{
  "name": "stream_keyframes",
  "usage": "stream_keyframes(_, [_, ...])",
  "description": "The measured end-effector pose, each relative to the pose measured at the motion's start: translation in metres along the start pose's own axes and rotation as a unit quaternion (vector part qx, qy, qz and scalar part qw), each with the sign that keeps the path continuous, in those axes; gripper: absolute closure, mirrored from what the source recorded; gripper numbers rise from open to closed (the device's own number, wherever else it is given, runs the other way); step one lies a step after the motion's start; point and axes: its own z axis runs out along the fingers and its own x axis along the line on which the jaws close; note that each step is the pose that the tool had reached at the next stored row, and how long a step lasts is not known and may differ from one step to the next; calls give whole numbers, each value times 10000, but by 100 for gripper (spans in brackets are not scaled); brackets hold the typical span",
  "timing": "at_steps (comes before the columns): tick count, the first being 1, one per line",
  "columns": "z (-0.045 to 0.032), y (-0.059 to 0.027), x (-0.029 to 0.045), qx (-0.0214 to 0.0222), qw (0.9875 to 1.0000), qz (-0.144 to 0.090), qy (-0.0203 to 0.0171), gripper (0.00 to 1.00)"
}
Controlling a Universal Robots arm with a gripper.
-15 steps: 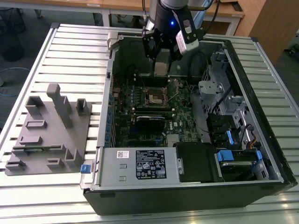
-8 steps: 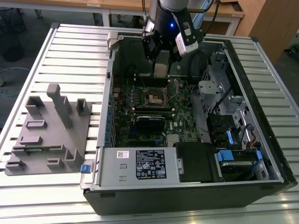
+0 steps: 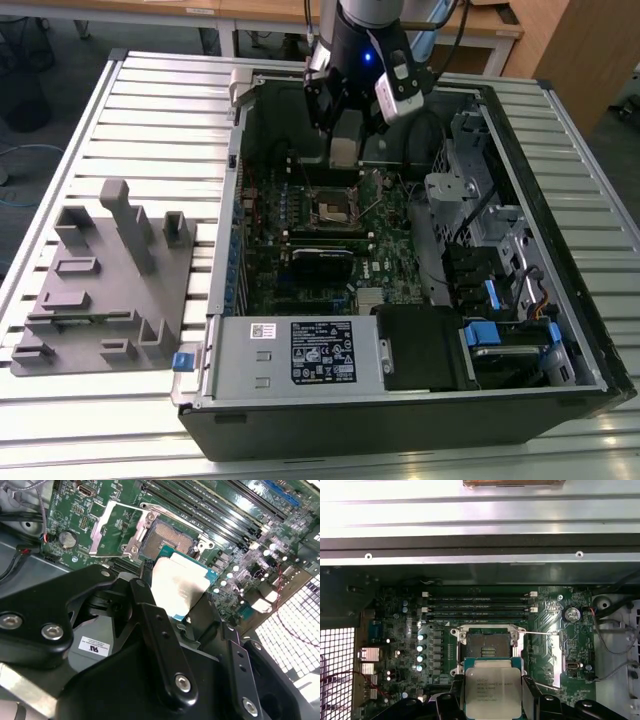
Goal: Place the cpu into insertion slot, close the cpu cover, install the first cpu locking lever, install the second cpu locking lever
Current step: 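Place the cpu into insertion slot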
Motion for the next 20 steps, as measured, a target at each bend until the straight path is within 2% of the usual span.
stream_keyframes(10, [157,-15,12,0,10000,0,0,46])
stream_keyframes(18, [164,-16,12,0,10000,2,0,46])
stream_keyframes(20, [171,-17,12,-3,10000,68,-7,46])
